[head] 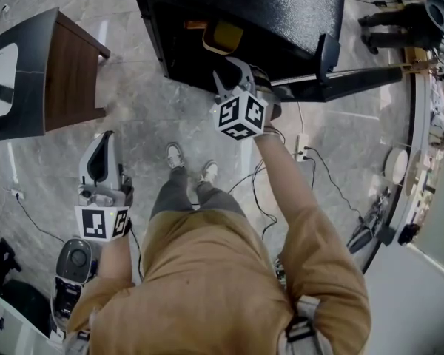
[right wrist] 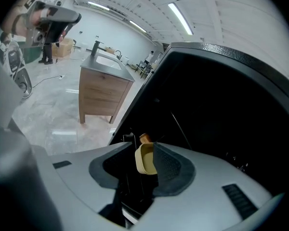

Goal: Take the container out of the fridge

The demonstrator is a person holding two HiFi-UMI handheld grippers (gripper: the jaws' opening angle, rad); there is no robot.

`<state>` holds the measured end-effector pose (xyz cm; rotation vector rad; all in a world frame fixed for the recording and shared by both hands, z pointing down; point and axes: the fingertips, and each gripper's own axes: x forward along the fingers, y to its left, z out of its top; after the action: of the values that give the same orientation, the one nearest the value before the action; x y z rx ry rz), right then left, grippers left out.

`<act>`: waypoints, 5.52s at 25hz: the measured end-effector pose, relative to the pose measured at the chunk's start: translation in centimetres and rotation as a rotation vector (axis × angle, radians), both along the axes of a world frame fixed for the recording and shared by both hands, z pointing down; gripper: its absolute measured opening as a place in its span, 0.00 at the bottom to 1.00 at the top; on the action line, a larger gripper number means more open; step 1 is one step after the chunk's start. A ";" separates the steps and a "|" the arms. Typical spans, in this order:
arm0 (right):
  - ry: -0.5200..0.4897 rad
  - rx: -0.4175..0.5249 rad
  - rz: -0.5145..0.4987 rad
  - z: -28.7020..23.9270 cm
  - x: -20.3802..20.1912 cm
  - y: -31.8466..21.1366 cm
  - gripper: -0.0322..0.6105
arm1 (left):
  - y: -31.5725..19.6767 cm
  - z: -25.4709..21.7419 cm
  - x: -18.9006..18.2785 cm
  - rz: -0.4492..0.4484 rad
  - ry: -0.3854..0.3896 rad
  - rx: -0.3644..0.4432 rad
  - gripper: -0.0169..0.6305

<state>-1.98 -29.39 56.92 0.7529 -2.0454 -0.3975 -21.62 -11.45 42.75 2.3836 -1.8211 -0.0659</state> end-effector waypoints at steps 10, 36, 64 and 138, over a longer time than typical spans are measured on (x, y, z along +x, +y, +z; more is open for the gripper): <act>0.056 -0.026 -0.030 2.5 -0.5 -1.5 0.26 | -0.6 1.2 0.3 0.018 -0.012 -0.024 0.03; 0.232 -0.053 -0.107 8.5 -1.0 -4.2 0.27 | -0.5 4.7 0.3 0.055 0.004 -0.076 0.03; 0.353 -0.094 -0.145 14.8 -0.5 -7.8 0.32 | -2.9 6.5 1.2 0.081 0.013 -0.099 0.03; 0.093 -0.162 -0.080 7.9 -2.3 0.8 0.08 | 1.8 1.8 4.9 0.105 0.014 0.002 0.03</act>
<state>-4.26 -28.63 64.78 0.5464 -1.9968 -0.3012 -16.70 -9.63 44.56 2.4689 -1.6878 -0.0729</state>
